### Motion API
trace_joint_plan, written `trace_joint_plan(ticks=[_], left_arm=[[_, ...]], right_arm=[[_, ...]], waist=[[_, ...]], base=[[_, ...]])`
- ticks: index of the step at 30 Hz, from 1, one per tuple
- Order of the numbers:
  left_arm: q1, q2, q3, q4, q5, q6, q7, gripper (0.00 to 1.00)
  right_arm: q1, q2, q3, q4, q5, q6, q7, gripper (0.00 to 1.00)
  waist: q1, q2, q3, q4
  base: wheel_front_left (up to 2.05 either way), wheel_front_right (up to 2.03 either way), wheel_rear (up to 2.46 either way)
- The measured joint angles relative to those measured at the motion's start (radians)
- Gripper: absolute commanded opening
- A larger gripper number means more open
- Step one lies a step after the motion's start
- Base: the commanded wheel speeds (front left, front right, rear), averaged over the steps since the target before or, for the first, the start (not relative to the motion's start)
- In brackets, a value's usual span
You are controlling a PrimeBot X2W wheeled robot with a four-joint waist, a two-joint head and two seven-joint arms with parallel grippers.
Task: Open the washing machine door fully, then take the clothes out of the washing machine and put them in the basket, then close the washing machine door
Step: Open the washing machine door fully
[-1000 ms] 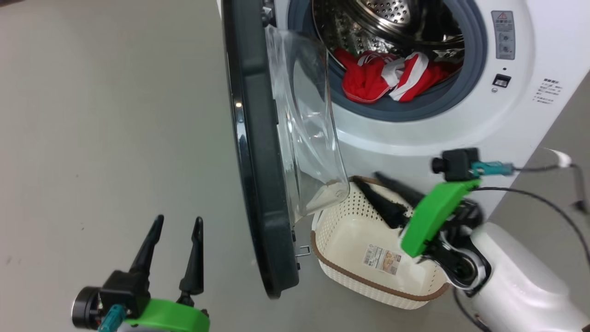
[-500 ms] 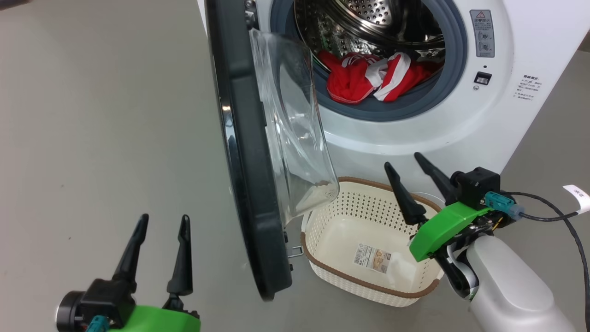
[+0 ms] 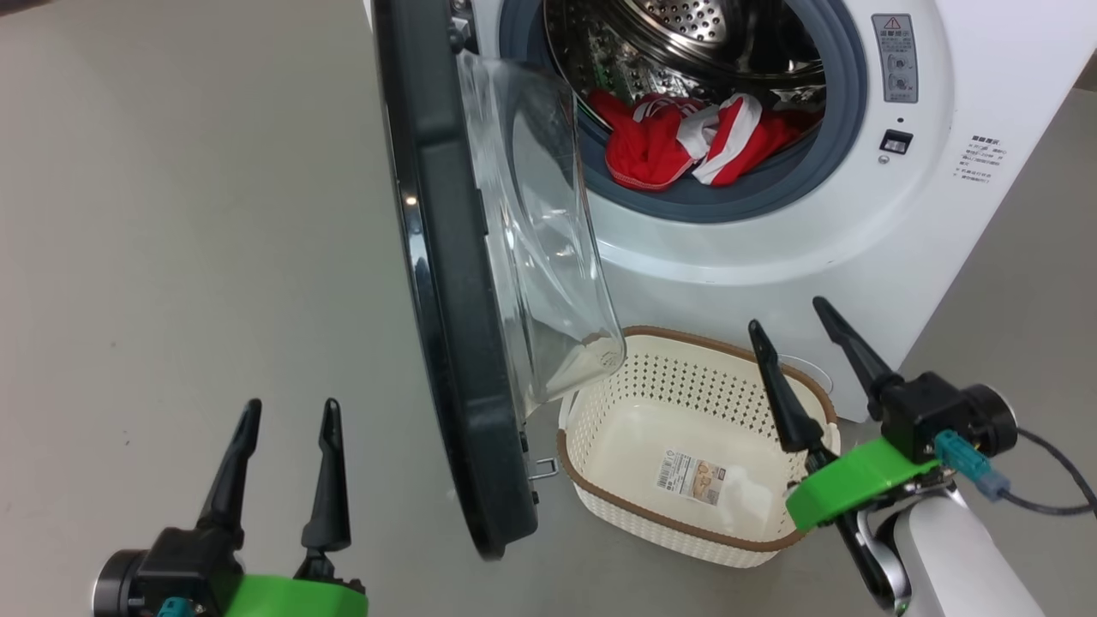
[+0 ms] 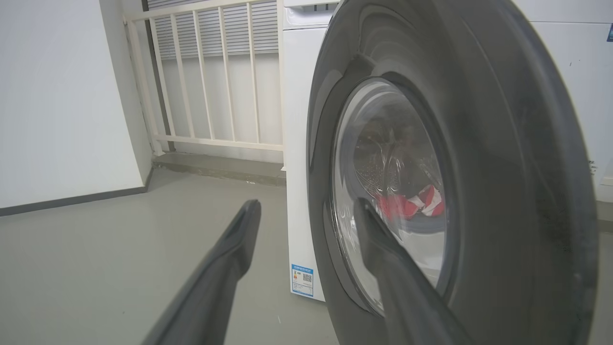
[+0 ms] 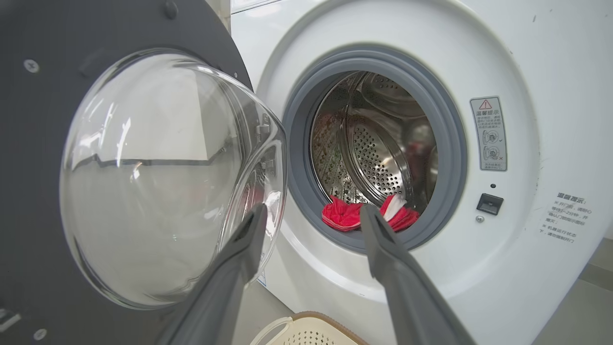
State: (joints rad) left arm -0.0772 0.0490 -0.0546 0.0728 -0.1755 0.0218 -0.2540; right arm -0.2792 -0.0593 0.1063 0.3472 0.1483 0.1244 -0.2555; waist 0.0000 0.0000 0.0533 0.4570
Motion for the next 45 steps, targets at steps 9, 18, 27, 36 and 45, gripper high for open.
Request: trace_joint_plan(ticks=[9, 18, 27, 36, 45], left_arm=[[0.001, -0.002, 0.0, 0.003, 0.0, 0.002, 0.0, 1.0], [0.002, -0.005, -0.009, 0.03, -0.001, 0.001, 0.0, 1.0], [0.002, -0.007, -0.02, 0.069, -0.014, -0.001, 0.0, 0.0], [-0.004, -0.006, -0.026, -0.068, -0.045, -0.002, 0.008, 0.0], [-0.064, -0.004, -0.092, -0.278, -0.035, -0.003, 0.073, 0.0]], right_arm=[[0.095, 0.003, 0.013, -0.072, 0.02, 0.0, 0.0, 1.0], [0.109, 0.004, 0.027, -0.083, 0.037, 0.0, 0.0, 1.0], [0.109, 0.005, 0.009, -0.089, 0.047, 0.0, 0.0, 1.0], [0.117, 0.005, 0.024, -0.087, 0.078, 0.0, 0.0, 1.0], [0.118, 0.007, 0.034, -0.087, 0.081, 0.0, 0.0, 1.0]], waist=[[0.0, 0.0001, -0.003, -0.01], [0.0, 0.0, -0.002, -0.016], [0.0, 0.0, -0.01, -0.016], [0.0, 0.0, -0.037, -0.009], [0.0, 0.0, -0.044, -0.012]], base=[[0.0, 0.0, 0.0], [0.0, 0.0, 0.0], [0.0, 0.0, 0.0], [0.0, 0.0, 0.0], [0.0, 0.0, 0.0]])
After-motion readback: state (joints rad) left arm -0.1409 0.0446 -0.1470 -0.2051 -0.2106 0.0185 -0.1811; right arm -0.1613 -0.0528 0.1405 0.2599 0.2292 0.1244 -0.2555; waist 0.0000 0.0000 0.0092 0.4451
